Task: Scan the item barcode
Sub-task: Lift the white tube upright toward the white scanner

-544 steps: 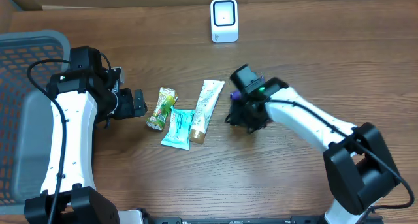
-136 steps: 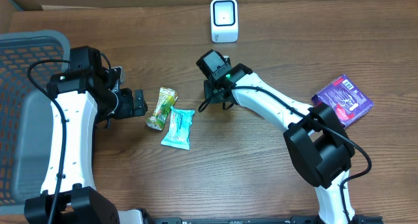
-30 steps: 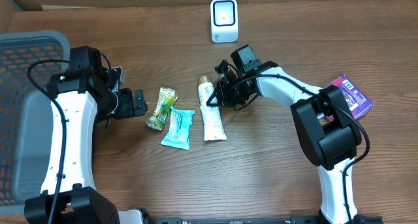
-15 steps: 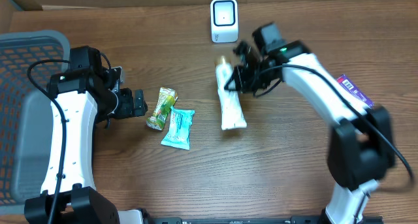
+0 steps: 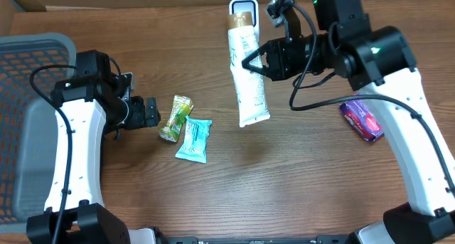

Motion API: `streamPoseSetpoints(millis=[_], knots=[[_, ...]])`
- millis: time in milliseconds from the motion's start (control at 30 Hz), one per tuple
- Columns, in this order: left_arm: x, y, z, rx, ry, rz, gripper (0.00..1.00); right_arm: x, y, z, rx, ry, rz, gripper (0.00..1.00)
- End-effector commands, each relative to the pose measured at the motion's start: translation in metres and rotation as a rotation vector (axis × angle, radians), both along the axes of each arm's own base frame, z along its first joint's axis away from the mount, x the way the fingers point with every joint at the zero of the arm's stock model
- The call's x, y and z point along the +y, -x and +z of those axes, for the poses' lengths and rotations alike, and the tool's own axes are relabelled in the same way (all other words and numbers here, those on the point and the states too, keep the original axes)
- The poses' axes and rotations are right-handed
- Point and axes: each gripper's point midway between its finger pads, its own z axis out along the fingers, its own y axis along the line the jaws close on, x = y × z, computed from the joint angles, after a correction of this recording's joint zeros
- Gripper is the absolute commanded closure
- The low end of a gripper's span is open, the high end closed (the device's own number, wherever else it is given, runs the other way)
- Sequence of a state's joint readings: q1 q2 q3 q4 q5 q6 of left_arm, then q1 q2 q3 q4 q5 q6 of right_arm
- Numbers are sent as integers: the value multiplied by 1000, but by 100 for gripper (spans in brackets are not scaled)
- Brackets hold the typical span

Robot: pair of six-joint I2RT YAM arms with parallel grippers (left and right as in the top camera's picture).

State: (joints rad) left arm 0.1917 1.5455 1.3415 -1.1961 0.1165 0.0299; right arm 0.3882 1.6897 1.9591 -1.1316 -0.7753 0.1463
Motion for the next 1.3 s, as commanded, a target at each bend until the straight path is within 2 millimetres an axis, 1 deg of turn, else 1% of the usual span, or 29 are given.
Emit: streamPoseSetpoints(millis=[0, 100, 367, 500, 667, 767, 867, 933, 1000, 1067, 1100, 1167, 1233, 1267], knots=[[1, -2, 0, -4, 3, -12, 1, 5, 18, 46, -2, -124, 47, 97], [1, -2, 0, -4, 3, -12, 0, 2, 22, 56, 61, -179, 51, 96], [1, -2, 0, -4, 3, -12, 0, -11, 24, 69, 117, -264, 81, 96], [0, -2, 0, -4, 3, -12, 0, -17, 20, 69, 125, -270, 68, 96], [1, -2, 0, -4, 3, -12, 0, -17, 20, 69, 114, -272, 73, 96], [1, -2, 0, -4, 3, -12, 0, -16, 15, 69, 69, -269, 83, 97], [1, -2, 0, -4, 3, -12, 0, -17, -5, 56, 12, -213, 33, 96], [1, -2, 0, -4, 3, -12, 0, -24, -26, 39, -29, -124, -54, 96], [1, -2, 0, -4, 3, -12, 0, -39, -54, 17, -77, 22, -211, 96], [1, -2, 0, -4, 3, -12, 0, -67, -88, -4, -166, 236, -436, 96], [1, -2, 0, -4, 3, -12, 0, -80, -100, -9, -211, 322, -528, 96], [1, -2, 0, -4, 3, -12, 1, -100, -123, -10, -316, 476, -705, 96], [1, -2, 0, -4, 3, -12, 1, -111, -140, -6, -420, 587, -828, 96], [1, -2, 0, -4, 3, -12, 0, -113, -147, -5, -472, 638, -856, 96]])
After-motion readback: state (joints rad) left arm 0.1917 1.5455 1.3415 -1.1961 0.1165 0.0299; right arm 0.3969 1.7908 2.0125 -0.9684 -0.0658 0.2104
